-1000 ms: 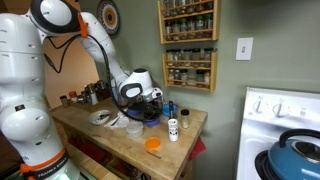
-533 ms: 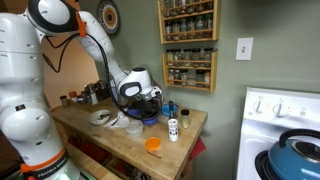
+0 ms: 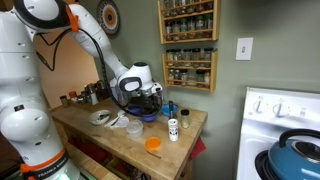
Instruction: Remove the orange bowl from the blue bowl
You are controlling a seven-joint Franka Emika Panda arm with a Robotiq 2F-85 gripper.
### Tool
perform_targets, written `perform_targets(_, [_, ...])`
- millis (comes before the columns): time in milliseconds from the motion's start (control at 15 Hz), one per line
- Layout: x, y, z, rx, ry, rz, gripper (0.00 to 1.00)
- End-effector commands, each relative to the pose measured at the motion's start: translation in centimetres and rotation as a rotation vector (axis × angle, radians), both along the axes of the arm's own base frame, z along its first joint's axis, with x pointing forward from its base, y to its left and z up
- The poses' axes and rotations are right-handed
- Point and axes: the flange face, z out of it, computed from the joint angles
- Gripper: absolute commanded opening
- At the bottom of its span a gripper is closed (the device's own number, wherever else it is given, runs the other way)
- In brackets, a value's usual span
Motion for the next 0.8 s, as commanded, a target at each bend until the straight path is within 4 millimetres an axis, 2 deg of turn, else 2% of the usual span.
perform_targets(0, [-0.9,-0.6,1.0,0.038,0.047,0.01,0.02])
perform_targets(733, [-0.8,3.0,-0.9,0.059,0.065,-0.007,0.02])
